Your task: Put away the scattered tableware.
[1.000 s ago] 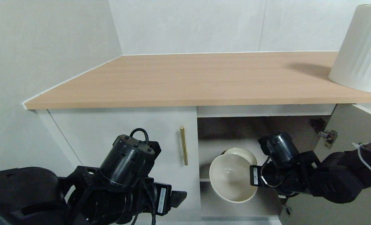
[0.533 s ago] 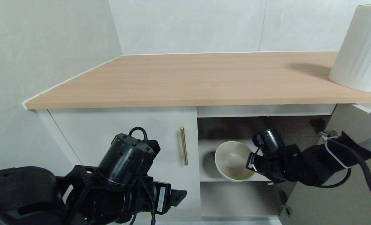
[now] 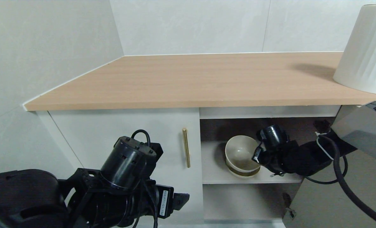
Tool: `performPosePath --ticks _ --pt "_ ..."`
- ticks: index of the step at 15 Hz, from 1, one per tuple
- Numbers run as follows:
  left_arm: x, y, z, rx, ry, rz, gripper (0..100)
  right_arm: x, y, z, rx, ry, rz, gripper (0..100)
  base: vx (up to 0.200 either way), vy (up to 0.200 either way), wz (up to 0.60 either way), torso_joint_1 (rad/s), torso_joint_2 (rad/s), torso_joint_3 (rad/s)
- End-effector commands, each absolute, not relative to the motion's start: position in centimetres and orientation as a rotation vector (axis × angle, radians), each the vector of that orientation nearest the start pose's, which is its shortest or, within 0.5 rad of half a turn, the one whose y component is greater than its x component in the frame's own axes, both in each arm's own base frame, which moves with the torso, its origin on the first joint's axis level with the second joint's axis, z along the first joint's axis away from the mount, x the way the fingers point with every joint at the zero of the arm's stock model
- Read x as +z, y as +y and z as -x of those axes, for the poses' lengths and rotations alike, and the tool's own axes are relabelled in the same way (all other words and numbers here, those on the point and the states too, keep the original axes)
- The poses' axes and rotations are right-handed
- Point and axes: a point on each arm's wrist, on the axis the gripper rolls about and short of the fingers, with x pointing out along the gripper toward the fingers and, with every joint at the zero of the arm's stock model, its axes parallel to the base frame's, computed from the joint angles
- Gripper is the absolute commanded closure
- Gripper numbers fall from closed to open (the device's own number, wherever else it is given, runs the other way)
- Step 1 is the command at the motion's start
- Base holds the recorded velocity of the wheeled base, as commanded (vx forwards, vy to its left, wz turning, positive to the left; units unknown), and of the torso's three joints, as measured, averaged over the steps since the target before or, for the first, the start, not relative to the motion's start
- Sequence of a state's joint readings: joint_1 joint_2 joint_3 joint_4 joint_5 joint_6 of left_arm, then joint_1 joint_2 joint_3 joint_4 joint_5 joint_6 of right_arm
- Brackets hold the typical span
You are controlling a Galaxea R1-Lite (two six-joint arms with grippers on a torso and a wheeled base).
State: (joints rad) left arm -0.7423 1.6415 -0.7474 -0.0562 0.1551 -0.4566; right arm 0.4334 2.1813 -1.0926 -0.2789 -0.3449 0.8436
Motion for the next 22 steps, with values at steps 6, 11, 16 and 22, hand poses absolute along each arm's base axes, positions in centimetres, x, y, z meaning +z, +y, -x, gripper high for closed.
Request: performPosePath --ticks 6,11,16,22 --pt "13.3 -17.2 -19.3 -0.361 0.869 0.052 0 4.1 15.4 -36.6 -0.273 0.721 -0.476 100 0.000 0.000 0.00 0.000 0.00 0.000" --pt "13.3 -17.2 -19.3 -0.361 0.870 0.052 0 4.0 15.4 -36.5 -0.272 0.724 -0.473 100 0.000 0.000 0.00 0.000 0.00 0.000" --pt "13.4 -17.2 -19.3 -0.362 0.866 0.054 0 4.0 15.5 -36.3 -0.265 0.730 -0.470 0 0.000 0.000 0.00 0.000 0.00 0.000" --pt "14.9 -15.4 -20.0 -0.305 0.820 0.107 0 7.1 16.2 -33.0 -0.149 0.733 -0.384 0 0.000 0.000 0.00 0.000 0.00 0.000"
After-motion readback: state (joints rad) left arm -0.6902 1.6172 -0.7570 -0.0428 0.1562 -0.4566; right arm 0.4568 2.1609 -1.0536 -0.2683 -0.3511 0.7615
